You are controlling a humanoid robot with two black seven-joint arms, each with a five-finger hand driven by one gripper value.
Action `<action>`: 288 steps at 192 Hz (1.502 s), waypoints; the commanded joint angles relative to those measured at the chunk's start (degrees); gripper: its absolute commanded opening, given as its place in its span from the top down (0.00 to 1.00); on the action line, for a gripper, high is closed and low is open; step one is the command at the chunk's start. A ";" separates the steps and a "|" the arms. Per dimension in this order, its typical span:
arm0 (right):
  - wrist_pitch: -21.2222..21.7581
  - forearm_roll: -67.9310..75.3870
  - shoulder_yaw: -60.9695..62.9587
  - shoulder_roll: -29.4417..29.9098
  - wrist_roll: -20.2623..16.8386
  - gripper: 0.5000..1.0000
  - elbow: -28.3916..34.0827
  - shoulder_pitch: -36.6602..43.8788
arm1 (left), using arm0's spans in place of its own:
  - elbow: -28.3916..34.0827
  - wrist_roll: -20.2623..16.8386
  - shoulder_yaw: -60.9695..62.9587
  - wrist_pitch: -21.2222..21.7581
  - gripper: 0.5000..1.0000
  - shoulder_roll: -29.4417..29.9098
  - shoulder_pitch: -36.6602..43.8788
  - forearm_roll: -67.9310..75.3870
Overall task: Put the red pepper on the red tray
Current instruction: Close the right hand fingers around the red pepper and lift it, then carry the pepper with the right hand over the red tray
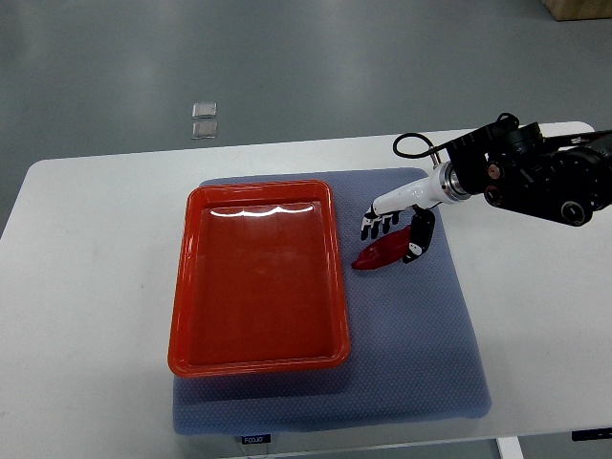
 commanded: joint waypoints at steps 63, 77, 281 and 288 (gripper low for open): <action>-0.10 -0.21 -0.18 0.70 0.00 0.41 -1.00 -1.59 | 0.06 0.02 -0.07 -0.01 0.00 0.00 0.00 0.00; -0.10 -0.21 -0.09 0.79 0.00 0.42 -1.18 -1.94 | 0.06 0.02 -0.07 -0.01 0.00 0.00 0.00 0.00; -0.10 -0.91 1.05 -4.22 0.88 1.00 -0.47 5.35 | -0.03 0.02 0.02 -0.01 0.00 0.00 0.09 0.00; -0.10 -0.82 1.05 -4.13 0.97 1.00 -0.38 6.15 | -0.12 0.02 0.11 -0.01 0.00 0.00 0.09 0.00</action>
